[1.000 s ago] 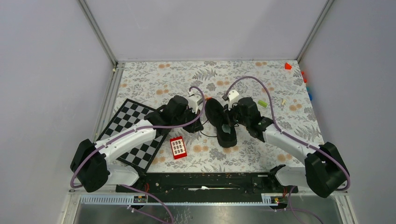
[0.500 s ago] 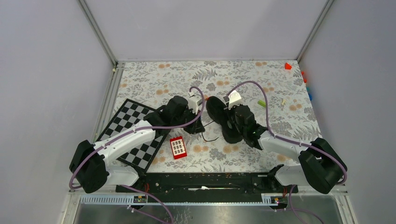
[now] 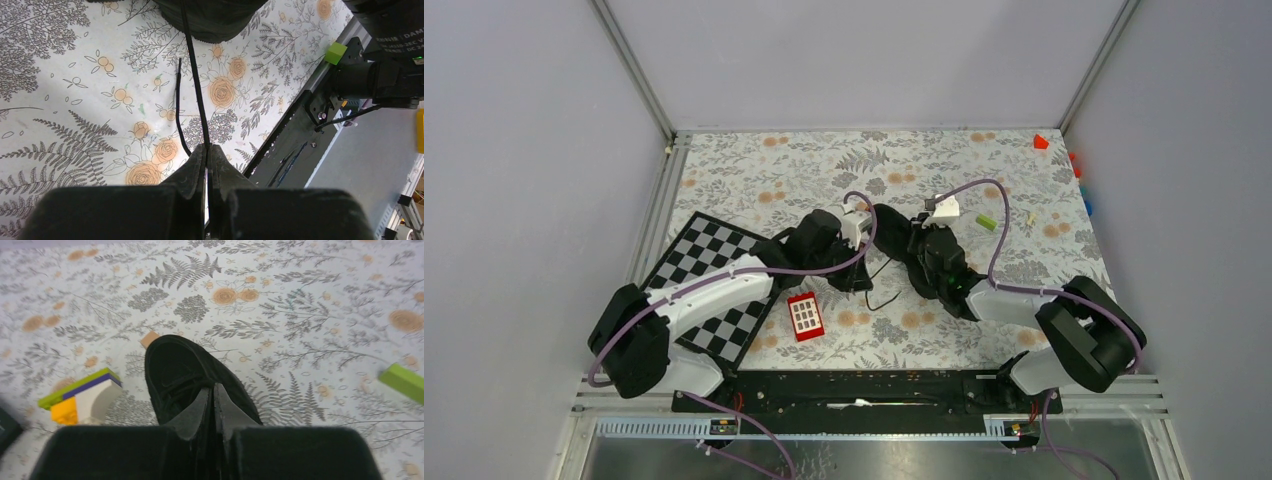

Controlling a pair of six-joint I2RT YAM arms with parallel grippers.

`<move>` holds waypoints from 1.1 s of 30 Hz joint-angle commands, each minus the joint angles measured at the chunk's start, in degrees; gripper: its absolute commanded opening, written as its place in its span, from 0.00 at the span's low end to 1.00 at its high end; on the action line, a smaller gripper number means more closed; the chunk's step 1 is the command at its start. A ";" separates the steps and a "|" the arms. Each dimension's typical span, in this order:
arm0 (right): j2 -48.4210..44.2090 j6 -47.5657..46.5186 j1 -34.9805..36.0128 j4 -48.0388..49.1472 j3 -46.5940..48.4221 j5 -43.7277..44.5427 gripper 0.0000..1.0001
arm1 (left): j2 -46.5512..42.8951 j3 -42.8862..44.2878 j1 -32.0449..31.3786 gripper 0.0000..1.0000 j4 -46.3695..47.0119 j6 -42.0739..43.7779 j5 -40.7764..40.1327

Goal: Tie the shoes
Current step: Cross the shoelace with the shoelace.

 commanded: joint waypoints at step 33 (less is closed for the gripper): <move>-9.38 12.01 -2.46 -1.87 -4.45 -6.50 0.42 | 1.76 2.64 -0.41 0.00 4.79 -0.90 -0.91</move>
